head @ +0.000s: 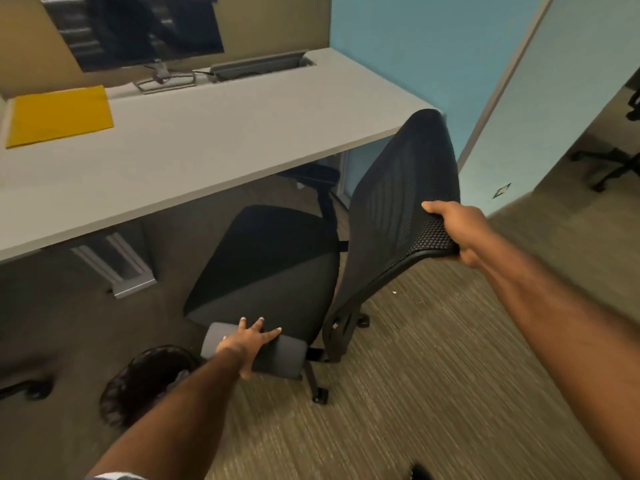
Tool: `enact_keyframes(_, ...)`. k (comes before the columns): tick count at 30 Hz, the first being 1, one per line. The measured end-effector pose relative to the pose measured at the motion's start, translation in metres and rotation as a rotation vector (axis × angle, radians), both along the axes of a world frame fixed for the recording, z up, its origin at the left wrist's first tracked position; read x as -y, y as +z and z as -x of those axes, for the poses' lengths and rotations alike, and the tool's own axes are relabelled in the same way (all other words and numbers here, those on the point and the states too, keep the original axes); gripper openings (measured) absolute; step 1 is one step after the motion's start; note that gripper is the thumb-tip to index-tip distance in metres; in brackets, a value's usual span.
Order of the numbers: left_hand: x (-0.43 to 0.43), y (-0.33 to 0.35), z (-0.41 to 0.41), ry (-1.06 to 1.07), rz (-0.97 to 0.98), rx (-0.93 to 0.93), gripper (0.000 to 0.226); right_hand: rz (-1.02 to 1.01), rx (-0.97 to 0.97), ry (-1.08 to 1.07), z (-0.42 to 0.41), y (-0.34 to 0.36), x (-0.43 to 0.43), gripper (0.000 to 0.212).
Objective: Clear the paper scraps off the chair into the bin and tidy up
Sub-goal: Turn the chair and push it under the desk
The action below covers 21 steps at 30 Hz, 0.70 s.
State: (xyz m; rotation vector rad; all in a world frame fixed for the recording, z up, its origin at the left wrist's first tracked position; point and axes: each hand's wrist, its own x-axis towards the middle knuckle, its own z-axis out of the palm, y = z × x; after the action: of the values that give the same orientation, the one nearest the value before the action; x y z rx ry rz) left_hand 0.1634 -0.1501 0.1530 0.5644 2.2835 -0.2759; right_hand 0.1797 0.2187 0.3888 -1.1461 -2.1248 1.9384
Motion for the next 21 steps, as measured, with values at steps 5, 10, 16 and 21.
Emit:
enact_keyframes(5, 0.024, -0.005, 0.001, 0.057, -0.014, -0.051, 0.121, 0.076, -0.041, -0.041, -0.007, -0.012, 0.016, 0.036)
enact_keyframes(10, 0.034, -0.009, -0.003, 0.1, -0.014, -0.046, 0.118, 0.101, -0.068, -0.09, -0.011, -0.018, 0.029, 0.042)
enact_keyframes(16, 0.005, 0.03, 0.005, 0.16, -0.114, -0.096, 0.091, 0.108, -0.01, 0.012, -0.018, -0.004, 0.033, 0.043)
enact_keyframes(21, -0.059, 0.117, 0.018, 0.315, -0.569, -0.311, 0.066, -0.228, 0.067, 0.135, -0.019, 0.012, -0.006, 0.072)
